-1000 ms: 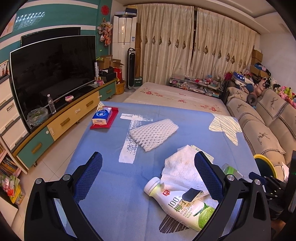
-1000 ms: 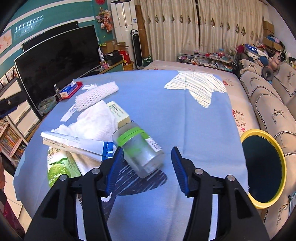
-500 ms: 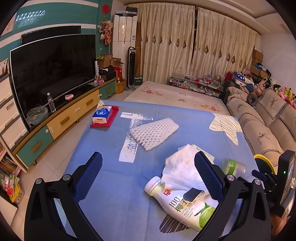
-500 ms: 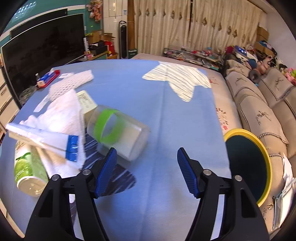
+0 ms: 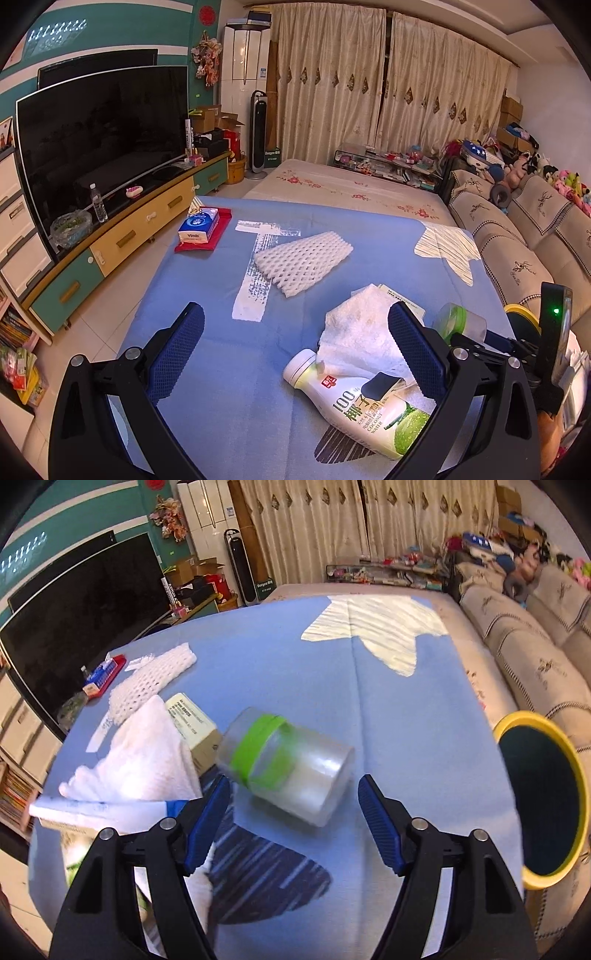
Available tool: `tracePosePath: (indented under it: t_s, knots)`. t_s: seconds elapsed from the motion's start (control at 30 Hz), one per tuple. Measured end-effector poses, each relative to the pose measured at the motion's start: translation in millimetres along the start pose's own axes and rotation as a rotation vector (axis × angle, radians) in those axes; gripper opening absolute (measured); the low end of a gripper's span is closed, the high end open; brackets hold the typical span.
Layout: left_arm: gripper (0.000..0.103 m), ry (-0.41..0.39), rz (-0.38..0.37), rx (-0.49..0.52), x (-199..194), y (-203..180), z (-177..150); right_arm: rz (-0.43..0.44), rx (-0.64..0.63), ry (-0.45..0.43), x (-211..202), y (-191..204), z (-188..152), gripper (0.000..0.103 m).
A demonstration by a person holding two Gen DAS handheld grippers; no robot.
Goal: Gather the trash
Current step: 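Grasp the clear jar with green lid with the right tool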
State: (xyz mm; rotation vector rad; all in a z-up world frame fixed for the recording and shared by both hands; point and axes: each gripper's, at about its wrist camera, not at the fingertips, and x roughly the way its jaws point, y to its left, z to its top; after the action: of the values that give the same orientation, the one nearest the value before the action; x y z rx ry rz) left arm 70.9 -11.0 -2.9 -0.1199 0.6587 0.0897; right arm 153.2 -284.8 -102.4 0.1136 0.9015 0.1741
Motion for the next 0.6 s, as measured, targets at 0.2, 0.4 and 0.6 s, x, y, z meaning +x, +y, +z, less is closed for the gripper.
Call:
tracePosePath:
  t_s: [0.2, 0.4, 0.6]
  knots:
    - [0.098, 0.008, -0.007, 0.002, 3.4, 2.2, -1.3, -0.035, 0.051, -0.014, 9.6, 10.2, 3.3, 0.076]
    - [0.098, 0.014, -0.012, -0.013, 6.6, 7.8, -1.8, -0.088, 0.076, -0.019, 21.6, 15.6, 10.7, 0.076]
    - [0.098, 0.015, -0.012, -0.034, 8.6, 17.4, -1.1, -0.143, 0.044, -0.018, 28.1, 17.1, 9.8, 0.068]
